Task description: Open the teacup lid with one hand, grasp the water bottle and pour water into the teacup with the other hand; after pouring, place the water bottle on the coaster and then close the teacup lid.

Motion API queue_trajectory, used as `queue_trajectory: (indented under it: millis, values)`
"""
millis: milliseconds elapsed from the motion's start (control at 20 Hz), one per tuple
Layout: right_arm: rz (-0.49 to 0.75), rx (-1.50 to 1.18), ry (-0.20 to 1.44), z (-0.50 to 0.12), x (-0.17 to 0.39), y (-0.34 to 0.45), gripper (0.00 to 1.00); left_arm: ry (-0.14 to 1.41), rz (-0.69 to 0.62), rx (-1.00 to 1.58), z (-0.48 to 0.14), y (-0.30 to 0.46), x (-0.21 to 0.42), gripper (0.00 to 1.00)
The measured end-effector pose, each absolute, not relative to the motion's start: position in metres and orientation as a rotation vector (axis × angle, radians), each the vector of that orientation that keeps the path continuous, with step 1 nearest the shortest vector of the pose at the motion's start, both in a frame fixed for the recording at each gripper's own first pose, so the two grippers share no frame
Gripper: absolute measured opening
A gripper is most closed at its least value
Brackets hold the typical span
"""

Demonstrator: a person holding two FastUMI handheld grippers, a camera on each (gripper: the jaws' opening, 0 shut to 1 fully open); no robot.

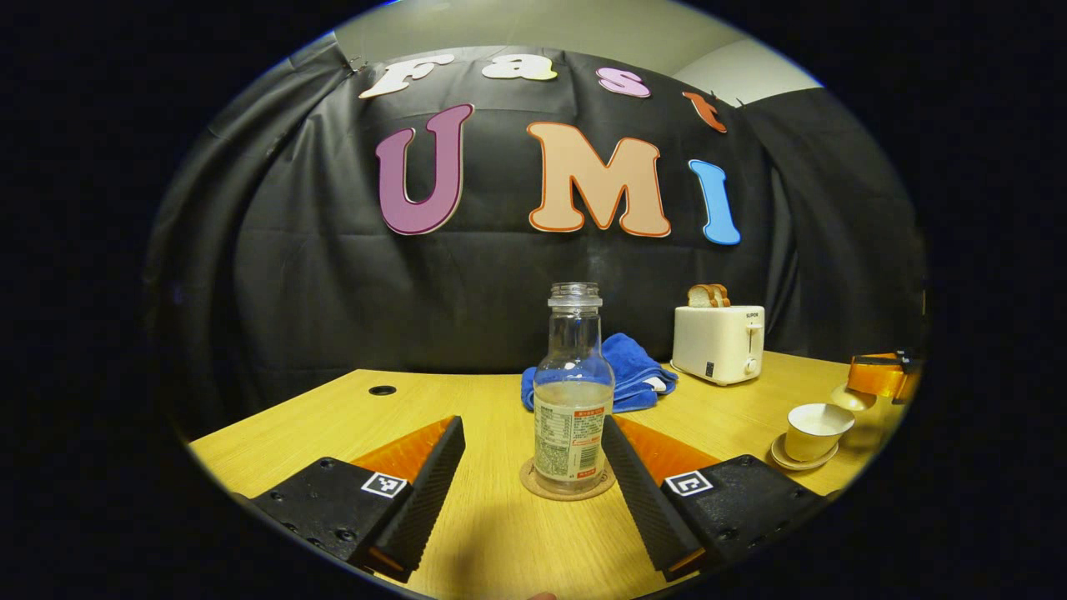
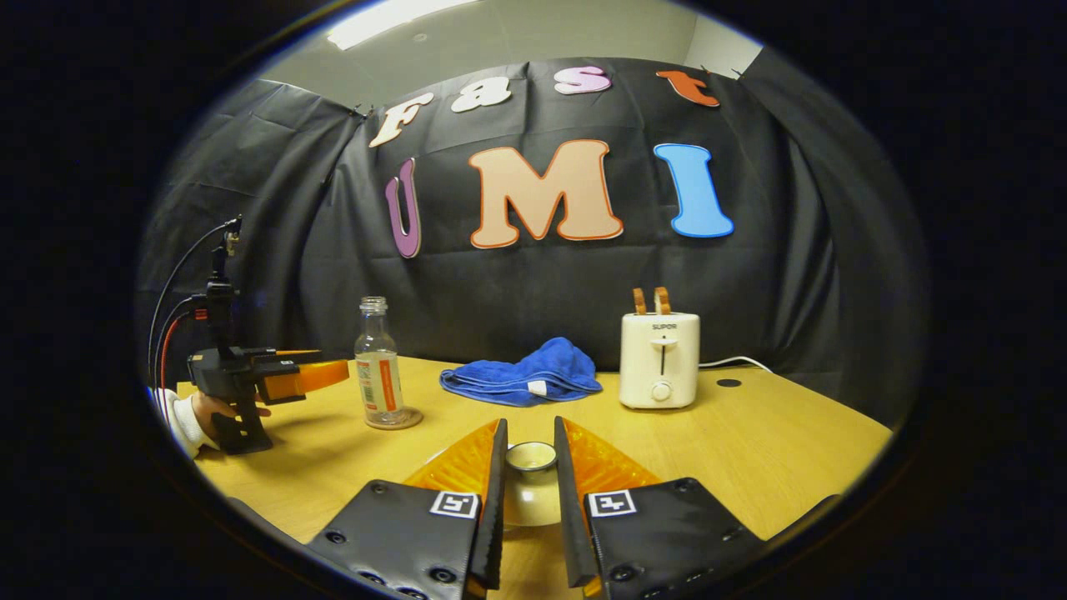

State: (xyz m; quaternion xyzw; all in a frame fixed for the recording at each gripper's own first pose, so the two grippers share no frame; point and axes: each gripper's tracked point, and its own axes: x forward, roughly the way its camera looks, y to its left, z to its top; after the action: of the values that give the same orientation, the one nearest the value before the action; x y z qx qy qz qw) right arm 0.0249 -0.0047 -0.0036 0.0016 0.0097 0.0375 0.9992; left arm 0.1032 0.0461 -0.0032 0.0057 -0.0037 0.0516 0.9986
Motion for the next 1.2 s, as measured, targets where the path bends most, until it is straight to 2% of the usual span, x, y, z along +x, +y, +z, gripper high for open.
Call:
queue_trajectory:
  millis: [250, 700, 950, 1100, 1200]
  values:
    - [0.128, -0.005, 0.078, -0.014, 0.042, 0.02, 0.33, -0.004, 0.183, 0.014, -0.002, 0.06, 0.094, 0.96]
    - [0.107, -0.008, 0.159, -0.025, 0.051, 0.02, 0.33, 0.001, 0.188, 0.014, 0.0, 0.062, 0.092, 0.96]
    - [0.11, -0.003, 0.16, -0.026, 0.052, 0.021, 0.36, 0.001, 0.188, 0.013, 0.001, 0.063, 0.091, 0.96]
    - [0.119, -0.011, 0.14, -0.023, 0.049, 0.021, 0.49, 0.002, 0.188, 0.013, 0.001, 0.063, 0.091, 0.96]
    - [0.117, 0.0, 0.118, -0.02, 0.049, 0.02, 0.63, 0.002, 0.188, 0.013, 0.001, 0.063, 0.09, 0.96]
